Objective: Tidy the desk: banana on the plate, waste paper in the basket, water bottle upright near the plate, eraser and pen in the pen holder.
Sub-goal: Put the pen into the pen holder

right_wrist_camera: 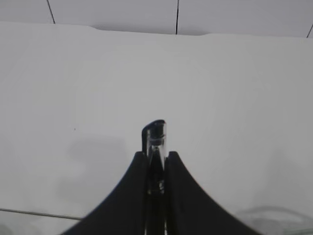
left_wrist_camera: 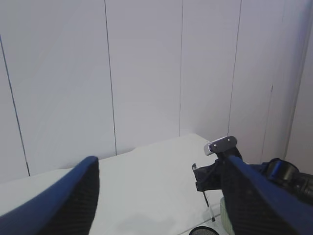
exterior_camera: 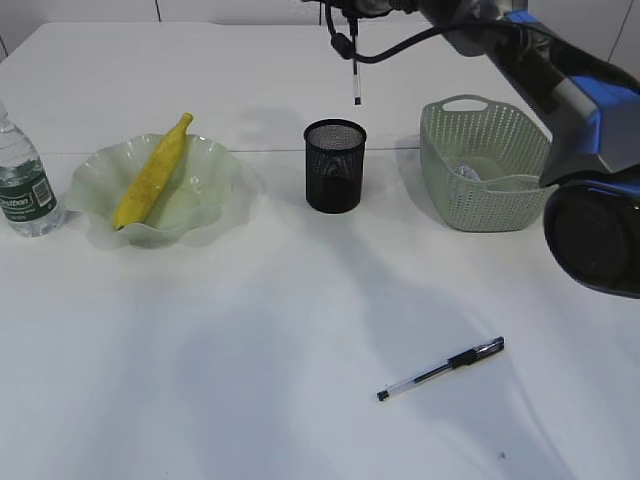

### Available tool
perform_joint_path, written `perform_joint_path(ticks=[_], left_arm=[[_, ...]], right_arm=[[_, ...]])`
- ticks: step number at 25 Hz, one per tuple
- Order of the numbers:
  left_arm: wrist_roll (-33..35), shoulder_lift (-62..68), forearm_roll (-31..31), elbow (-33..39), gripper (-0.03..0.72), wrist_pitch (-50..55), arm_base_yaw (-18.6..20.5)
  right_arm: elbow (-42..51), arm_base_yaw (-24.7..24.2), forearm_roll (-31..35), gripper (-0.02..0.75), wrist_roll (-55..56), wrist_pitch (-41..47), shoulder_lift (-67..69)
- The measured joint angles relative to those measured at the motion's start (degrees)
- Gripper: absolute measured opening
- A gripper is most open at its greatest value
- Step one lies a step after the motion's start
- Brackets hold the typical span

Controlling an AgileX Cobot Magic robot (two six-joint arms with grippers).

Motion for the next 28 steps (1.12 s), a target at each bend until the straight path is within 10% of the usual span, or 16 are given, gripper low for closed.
perform_joint_path(ticks=[28], left_arm=[[0.0, 0.0, 1.1, 0.0, 0.551, 0.0, 0.0]], right_arm=[[0.0, 0.0, 1.5, 0.038, 0.4, -3.9, 5.6]])
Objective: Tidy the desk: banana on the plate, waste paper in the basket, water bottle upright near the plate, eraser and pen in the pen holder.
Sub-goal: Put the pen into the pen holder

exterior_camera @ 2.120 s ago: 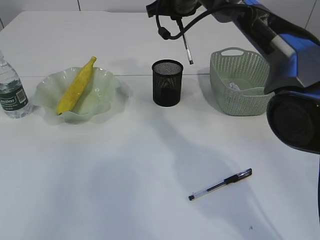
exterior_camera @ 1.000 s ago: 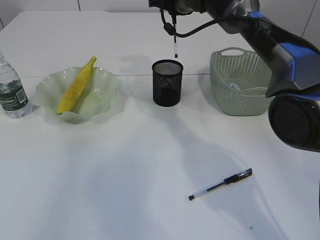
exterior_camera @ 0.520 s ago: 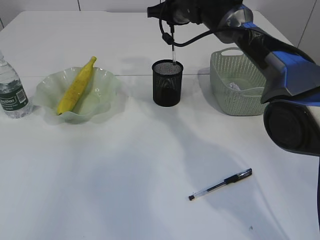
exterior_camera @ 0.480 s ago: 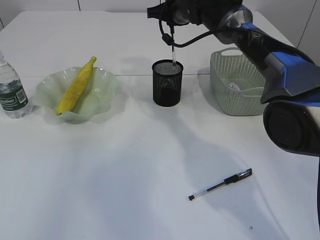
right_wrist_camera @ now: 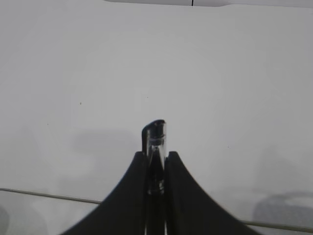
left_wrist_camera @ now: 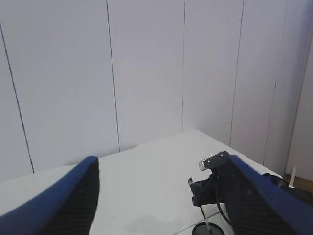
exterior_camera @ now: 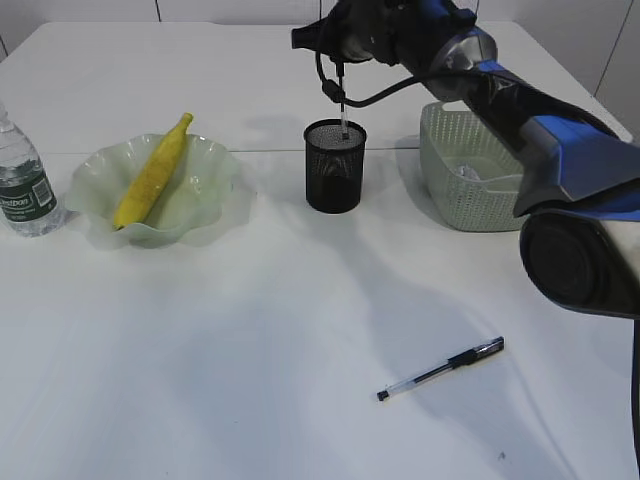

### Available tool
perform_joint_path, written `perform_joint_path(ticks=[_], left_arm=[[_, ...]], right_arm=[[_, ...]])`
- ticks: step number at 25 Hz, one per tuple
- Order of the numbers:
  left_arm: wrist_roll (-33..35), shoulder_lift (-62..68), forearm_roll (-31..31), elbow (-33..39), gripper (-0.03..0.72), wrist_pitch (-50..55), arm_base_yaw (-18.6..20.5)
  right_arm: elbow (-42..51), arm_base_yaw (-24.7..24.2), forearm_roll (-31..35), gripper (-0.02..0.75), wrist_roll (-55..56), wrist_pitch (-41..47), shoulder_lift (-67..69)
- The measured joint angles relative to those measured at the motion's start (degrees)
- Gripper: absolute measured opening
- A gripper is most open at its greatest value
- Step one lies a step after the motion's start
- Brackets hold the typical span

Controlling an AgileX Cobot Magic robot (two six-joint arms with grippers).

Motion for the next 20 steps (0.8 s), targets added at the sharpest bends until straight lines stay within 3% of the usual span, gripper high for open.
perform_joint_path(ticks=[20], left_arm=[[0.0, 0.0, 1.1, 0.0, 0.551, 0.0, 0.0]], right_arm=[[0.0, -0.1, 0.0, 0.038, 0.1, -1.9, 1.7]])
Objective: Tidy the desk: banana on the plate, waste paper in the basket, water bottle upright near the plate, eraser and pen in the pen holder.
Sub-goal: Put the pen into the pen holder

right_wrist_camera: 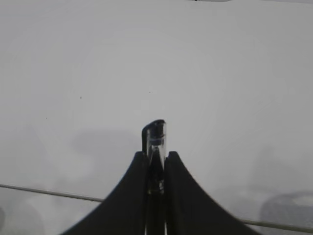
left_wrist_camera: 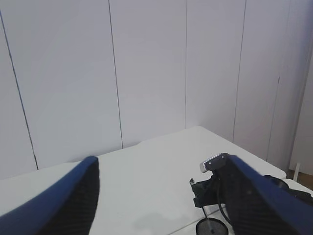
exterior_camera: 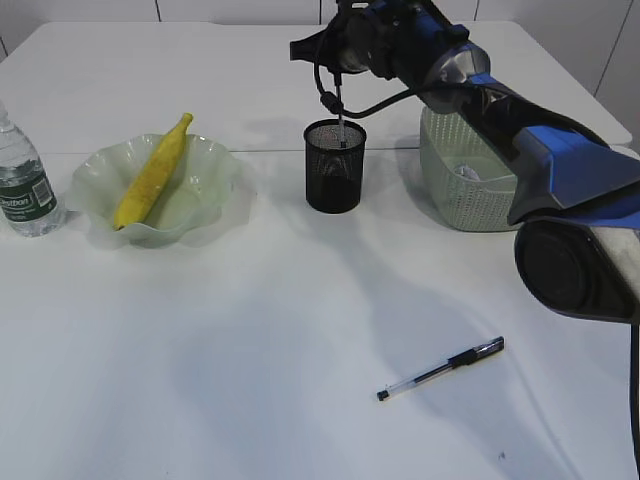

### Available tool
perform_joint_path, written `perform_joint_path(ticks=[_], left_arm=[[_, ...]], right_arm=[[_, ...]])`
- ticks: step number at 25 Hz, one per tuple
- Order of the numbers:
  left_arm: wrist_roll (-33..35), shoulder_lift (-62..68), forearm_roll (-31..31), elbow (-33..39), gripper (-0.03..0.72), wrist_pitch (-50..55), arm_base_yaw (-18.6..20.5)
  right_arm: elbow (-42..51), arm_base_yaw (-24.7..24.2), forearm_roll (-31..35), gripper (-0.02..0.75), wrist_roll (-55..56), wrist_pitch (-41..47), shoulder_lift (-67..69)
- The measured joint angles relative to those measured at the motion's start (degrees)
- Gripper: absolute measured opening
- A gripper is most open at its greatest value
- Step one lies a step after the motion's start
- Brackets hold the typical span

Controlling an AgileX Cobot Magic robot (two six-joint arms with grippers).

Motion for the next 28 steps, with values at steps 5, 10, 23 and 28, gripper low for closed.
perform_joint_path(ticks=[5, 10, 23, 28], left_arm=[[0.0, 0.0, 0.0, 0.0, 0.551, 0.0, 0.0], [0.0, 0.0, 0.0, 0.0, 0.551, 0.0, 0.0], [0.0, 0.0, 0.0, 0.0, 0.551, 0.0, 0.0], [0.0, 0.0, 0.0, 0.0, 0.551, 0.0, 0.0]], right_arm=[[0.0, 0.0, -0.9, 0.038, 0.0, 0.0, 0.0], [0.0, 0.0, -1.1, 0.038, 0.0, 0.3, 0.0], [0.0, 0.1, -0.9, 0.038, 0.0, 1.1, 0.0], [0.0, 0.4, -0.6, 0.038, 0.0, 1.1, 0.0]])
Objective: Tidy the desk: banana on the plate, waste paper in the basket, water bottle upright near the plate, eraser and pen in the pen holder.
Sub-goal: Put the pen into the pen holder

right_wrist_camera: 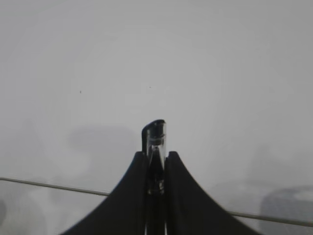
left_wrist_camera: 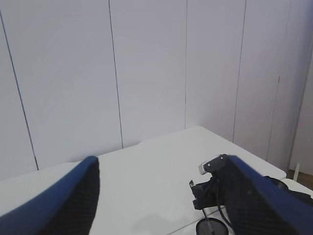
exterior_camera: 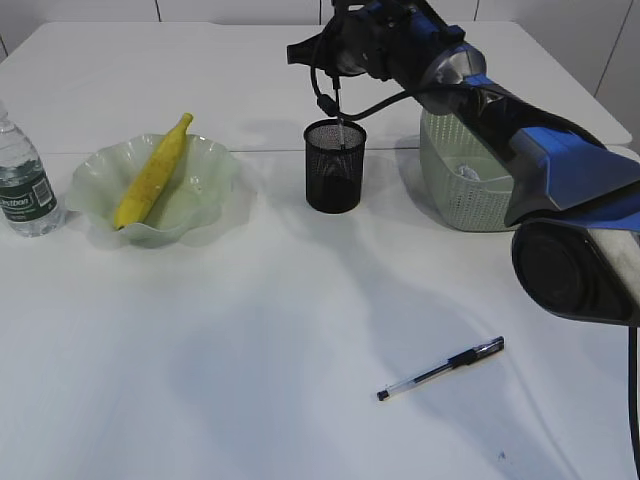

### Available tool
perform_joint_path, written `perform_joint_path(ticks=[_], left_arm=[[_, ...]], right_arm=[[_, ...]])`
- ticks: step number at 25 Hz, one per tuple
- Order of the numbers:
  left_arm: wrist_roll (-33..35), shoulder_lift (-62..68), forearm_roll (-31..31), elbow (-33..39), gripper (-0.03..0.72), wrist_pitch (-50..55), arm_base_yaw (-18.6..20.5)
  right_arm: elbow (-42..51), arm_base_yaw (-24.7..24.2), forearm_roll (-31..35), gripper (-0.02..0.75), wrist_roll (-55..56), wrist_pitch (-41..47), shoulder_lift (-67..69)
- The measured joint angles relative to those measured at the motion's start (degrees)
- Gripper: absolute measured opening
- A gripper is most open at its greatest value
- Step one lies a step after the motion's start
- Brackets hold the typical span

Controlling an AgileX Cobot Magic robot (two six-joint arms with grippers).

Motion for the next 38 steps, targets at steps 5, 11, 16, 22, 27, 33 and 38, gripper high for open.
perform_joint_path(ticks=[5, 11, 16, 22, 27, 33, 38], left_arm=[[0.0, 0.0, 0.0, 0.0, 0.551, 0.0, 0.0], [0.0, 0.0, 0.0, 0.0, 0.552, 0.0, 0.0], [0.0, 0.0, 0.0, 0.0, 0.551, 0.0, 0.0], [0.0, 0.0, 0.0, 0.0, 0.551, 0.0, 0.0], [0.0, 0.0, 0.0, 0.0, 0.551, 0.0, 0.0], [0.0, 0.0, 0.0, 0.0, 0.551, 0.0, 0.0], [0.0, 0.0, 0.0, 0.0, 0.551, 0.0, 0.0]], right_arm=[[0.0, 0.0, 0.1, 0.039, 0.0, 0.2, 0.0], [0.0, 0.0, 0.2, 0.039, 0.0, 0.7, 0.0], [0.0, 0.0, 0.2, 0.041, 0.0, 1.7, 0.0], [0.0, 0.0, 0.9, 0.043, 0.0, 2.4, 0.0], [0.0, 0.0, 1.6, 0.050, 0.0, 2.6, 0.0], [0.0, 0.0, 2.0, 0.055, 0.0, 2.8, 0.0], [0.0, 0.0, 2.1, 0.056, 0.0, 2.9, 0.0]])
